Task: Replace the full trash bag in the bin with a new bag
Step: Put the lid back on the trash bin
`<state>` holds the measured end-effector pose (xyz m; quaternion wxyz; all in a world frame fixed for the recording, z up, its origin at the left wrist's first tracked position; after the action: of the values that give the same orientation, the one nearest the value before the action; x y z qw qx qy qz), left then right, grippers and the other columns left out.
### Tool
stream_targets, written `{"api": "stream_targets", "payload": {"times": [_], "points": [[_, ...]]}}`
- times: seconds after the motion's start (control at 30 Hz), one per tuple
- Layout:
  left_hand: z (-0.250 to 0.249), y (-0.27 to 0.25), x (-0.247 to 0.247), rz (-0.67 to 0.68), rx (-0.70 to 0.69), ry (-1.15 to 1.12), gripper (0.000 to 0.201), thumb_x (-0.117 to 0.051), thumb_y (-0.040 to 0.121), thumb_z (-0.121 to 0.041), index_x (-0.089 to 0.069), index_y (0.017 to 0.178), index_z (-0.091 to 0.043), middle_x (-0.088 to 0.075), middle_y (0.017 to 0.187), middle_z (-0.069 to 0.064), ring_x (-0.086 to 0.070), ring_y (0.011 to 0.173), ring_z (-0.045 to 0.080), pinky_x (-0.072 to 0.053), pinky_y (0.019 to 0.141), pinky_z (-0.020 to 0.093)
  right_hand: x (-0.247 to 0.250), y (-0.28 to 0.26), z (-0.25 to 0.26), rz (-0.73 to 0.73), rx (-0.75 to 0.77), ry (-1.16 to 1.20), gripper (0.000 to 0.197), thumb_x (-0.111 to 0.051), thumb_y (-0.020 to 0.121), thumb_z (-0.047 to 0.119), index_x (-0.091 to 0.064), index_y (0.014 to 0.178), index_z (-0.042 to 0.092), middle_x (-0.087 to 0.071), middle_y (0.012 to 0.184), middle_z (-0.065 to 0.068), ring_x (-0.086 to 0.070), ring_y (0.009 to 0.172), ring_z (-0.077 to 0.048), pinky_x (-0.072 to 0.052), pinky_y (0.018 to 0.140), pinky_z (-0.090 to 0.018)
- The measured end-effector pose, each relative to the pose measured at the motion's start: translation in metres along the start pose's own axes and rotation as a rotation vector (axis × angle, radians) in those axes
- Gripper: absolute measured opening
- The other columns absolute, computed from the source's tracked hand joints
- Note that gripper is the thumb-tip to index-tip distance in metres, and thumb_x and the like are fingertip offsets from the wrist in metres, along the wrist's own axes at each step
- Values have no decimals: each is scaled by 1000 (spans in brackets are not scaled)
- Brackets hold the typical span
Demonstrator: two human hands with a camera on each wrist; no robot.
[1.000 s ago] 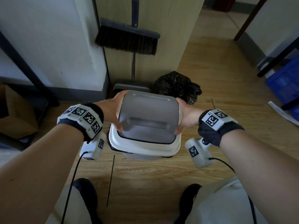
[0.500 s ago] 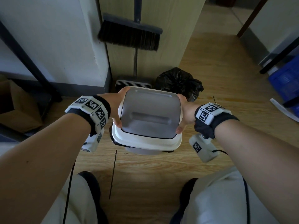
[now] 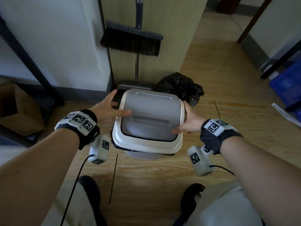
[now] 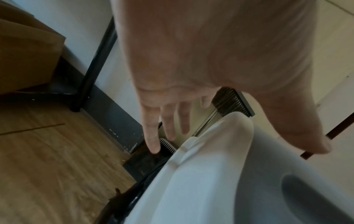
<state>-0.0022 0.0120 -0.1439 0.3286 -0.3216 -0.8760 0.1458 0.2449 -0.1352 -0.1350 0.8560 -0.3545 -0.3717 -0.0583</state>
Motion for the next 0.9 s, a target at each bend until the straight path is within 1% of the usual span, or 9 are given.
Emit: {"api": "stream_targets", "payload": {"times": [0.07,0.17,0.3,0.4,0.57,0.67,0.77,0.83,0.9], "points": [[-3,0,-4,33,9,-14,117,-81,65,-43,-4,152,-30,-37,150,8,-40,135,24,-38,108,46,0,2,-3,-6,-4,10,125,-86,62,24,2,151,29,-36,148,1,-44,128,-26,-47,98,-43],[1,-1,-22,144,17,-42,139,-82,27,-69,-25,146,-26,-53,137,4,-54,121,23,-45,103,44,-7,9,-8,40,-49,26,112,-85,62,31,-14,149,30,-45,142,-1,-48,124,-27,-47,98,-44],[14,4,-32,165,66,-163,112,-85,38,-61,-39,135,-30,-64,122,2,-65,106,23,-54,90,44,-26,17,-9,137,-106,132,94,-85,63,33,-34,141,24,-59,124,-6,-62,104,-27,-58,80,-44],[21,6,-27,172,86,-226,120,-91,25,-52,-44,132,-29,-66,118,6,-66,104,28,-56,86,49,-31,19,0,127,-102,187,92,-86,60,32,-36,138,26,-61,119,-5,-64,95,-24,-57,65,-34],[42,-1,6,39,136,-55,91,-87,47,-31,-47,129,-25,-67,113,8,-66,100,29,-53,90,49,-48,23,23,118,-60,168,84,-80,67,32,-34,137,24,-60,117,-4,-64,95,-23,-57,67,-33],[55,-9,28,-35,170,-51,70,-83,64,-14,-50,126,-19,-66,112,12,-64,101,32,-51,93,49,-59,25,45,142,-24,165,89,-81,54,38,-40,133,28,-64,112,-2,-66,95,-22,-60,78,-42],[72,-21,50,-91,210,-63,69,-84,53,-26,-54,115,-23,-66,111,13,-63,103,35,-52,90,54,-74,29,69,182,10,179,101,-81,44,41,-38,135,30,-64,114,-2,-68,96,-23,-59,80,-45],[81,-28,63,-113,232,-156,57,-85,55,-23,-57,104,-24,-65,114,15,-62,105,36,-51,92,54,-84,28,86,214,17,223,100,-82,52,33,-33,140,29,-64,116,-4,-67,98,-25,-59,80,-46],[94,-34,77,-132,270,-299,67,-89,54,-19,-57,113,-18,-63,118,17,-61,108,37,-49,95,54,-95,30,104,237,26,274,90,-81,64,24,-33,141,27,-63,116,-5,-66,99,-25,-59,81,-45]]}}
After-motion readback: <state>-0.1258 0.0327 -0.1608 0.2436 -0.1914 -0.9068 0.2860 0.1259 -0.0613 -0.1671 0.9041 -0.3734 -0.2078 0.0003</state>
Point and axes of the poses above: each hand's wrist, its own y-axis towards the middle knuckle, its own x-axis out of the back of the hand, z = x × y, the point moved 8 cm from there along y, towards the middle knuckle
